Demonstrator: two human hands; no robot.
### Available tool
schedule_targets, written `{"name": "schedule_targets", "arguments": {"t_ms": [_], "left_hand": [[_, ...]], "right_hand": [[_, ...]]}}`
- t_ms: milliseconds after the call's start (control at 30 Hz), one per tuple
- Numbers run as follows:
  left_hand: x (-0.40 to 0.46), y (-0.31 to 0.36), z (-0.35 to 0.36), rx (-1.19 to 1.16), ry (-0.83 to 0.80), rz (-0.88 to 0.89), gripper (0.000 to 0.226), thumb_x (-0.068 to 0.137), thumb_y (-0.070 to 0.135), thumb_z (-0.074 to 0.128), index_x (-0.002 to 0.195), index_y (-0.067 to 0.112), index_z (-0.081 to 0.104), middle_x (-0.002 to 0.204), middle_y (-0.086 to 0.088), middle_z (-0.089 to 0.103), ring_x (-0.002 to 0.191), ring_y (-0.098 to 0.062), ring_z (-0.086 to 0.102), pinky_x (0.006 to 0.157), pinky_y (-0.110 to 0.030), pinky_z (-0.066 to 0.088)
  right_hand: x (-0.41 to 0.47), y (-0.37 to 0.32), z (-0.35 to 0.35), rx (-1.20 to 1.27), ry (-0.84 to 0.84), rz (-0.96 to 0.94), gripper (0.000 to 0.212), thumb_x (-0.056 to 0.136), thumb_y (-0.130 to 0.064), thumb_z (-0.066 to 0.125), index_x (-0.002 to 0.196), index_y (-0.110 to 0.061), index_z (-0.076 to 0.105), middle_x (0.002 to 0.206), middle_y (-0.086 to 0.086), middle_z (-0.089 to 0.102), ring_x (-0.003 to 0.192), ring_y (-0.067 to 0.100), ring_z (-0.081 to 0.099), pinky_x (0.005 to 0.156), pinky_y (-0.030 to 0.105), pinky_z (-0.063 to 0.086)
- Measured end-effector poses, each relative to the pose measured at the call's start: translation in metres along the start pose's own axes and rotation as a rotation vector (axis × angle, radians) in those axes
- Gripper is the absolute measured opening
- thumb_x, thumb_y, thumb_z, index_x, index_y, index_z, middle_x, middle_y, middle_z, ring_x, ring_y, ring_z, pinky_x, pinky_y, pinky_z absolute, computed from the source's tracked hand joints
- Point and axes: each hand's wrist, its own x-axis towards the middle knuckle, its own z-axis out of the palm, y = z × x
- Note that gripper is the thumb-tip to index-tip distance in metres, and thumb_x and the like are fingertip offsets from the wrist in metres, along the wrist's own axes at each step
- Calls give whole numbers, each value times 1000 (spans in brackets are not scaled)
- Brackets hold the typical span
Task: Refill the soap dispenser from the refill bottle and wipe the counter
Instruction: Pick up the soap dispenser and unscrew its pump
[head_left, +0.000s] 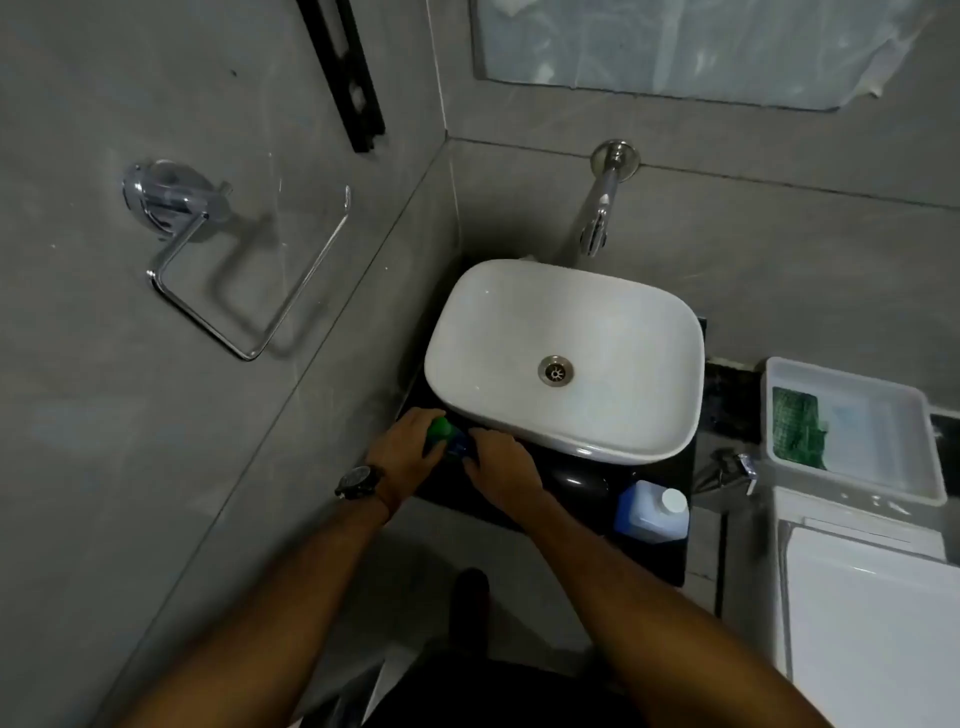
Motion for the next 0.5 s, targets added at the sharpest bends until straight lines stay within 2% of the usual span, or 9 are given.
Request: {"name": "schedule_targets", "arguments": {"t_ms": [67,167,267,333,433,500], "left_hand": [[1,0,1,-47,-11,-11,43,96,18,62,138,10,53,134,-12,58,118,-29,59,100,-41,49],[0,-1,7,-79,-28,-46,44,97,16,61,139,9,54,137,-12,59,124,-28,58,106,-33,44],[2,-4,10,-75,-26,-78,39,97,16,61,135,12,58,131,-8,65,118,-26,62,97,-20,40],[5,-7,12,-81,-26,-101,37,96,18,62,133,15,60,126,-6,68,112,-24,65,91,-16,39],[8,-10,11,-108,-21,-109,37,95,21,64,131,16,60,125,-5,69,112,-24,64,89,-16,40],[8,-12,7,-126,-20,-99,38,95,26,64,132,17,60,123,-5,69,110,-24,65,91,-24,47]], "right_hand": [[6,-2,4,81,-3,51,48,98,-22,62,144,-10,52,136,14,64,125,33,60,102,45,51],[16,-7,12,148,-5,99,55,98,-22,65,149,-11,47,143,14,59,131,33,56,106,47,49],[29,-12,22,209,-22,134,55,97,-24,67,148,-15,48,141,12,61,130,32,58,105,47,50],[36,-13,30,206,-16,162,52,95,-27,68,143,-19,52,135,10,66,125,31,62,101,45,53],[42,-14,38,215,13,186,42,93,-28,68,133,-20,57,125,9,70,117,31,65,95,44,55],[42,-16,38,241,20,193,40,92,-29,68,129,-20,57,121,9,71,113,32,67,92,46,56]]}}
